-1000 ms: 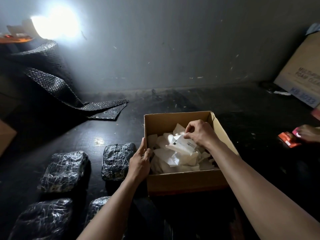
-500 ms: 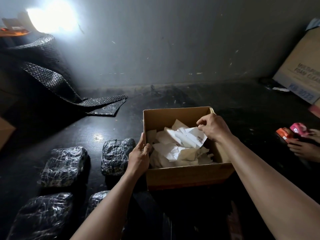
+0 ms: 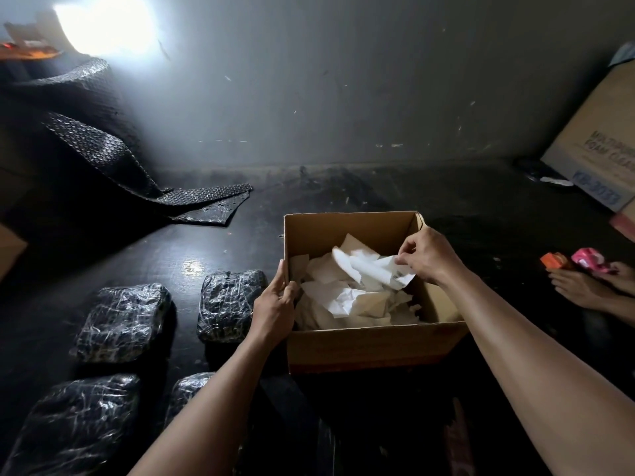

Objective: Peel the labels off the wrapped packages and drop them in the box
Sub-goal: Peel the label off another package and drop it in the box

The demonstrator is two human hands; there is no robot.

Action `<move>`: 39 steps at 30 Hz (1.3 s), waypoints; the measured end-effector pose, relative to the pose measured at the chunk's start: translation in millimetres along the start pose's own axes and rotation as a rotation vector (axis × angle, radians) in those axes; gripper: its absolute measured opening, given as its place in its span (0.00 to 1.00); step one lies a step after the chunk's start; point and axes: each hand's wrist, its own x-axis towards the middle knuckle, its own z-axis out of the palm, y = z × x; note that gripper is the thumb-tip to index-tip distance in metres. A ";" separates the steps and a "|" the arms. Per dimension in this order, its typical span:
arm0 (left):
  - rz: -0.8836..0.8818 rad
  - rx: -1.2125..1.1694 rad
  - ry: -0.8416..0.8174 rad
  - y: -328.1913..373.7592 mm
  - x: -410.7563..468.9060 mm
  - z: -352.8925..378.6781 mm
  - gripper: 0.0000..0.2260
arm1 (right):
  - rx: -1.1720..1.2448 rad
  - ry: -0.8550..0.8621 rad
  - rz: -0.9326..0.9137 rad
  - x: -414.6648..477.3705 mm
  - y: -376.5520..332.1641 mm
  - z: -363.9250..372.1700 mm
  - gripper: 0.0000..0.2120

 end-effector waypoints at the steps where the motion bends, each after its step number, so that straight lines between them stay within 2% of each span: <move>1: 0.000 0.005 0.000 0.0 0.1 0.0 0.24 | -0.044 0.004 0.000 1.2 -0.2 0.1 0.05; 3: 0.001 0.004 0.002 -0.6 0.8 0.2 0.24 | -0.149 -0.006 0.008 1.5 -2.1 -2.4 0.04; 5: -0.003 -0.001 0.006 -0.9 1.1 0.5 0.24 | -0.107 -0.052 0.004 1.1 -1.8 -4.0 0.02; 7: -0.002 0.012 0.007 -1.1 1.4 0.8 0.24 | -0.034 -0.107 -0.002 0.2 -0.7 -4.8 0.06; 12: 0.003 0.024 0.008 -1.2 1.7 0.7 0.24 | -0.083 -0.066 0.001 -4.1 -1.4 -8.5 0.03; 19: 0.000 0.025 0.008 0.3 0.4 -0.5 0.24 | -0.030 -0.063 -0.006 -5.1 1.7 -10.9 0.22; 24: 0.003 0.027 0.009 -0.5 0.5 -0.3 0.24 | -0.145 -0.030 -0.072 -2.7 2.5 -8.1 0.08; 27: 0.004 0.025 0.009 -0.3 0.2 -0.2 0.24 | -0.112 -0.042 -0.090 -0.4 4.1 -10.9 0.01; 33: 0.015 0.018 0.012 -4.6 2.5 1.6 0.24 | -0.088 -0.026 -0.086 -1.7 -2.1 -21.7 0.08; 39: 0.037 0.034 0.020 -10.6 8.1 4.9 0.25 | -0.078 -0.057 -0.099 -8.2 -9.8 -16.5 0.06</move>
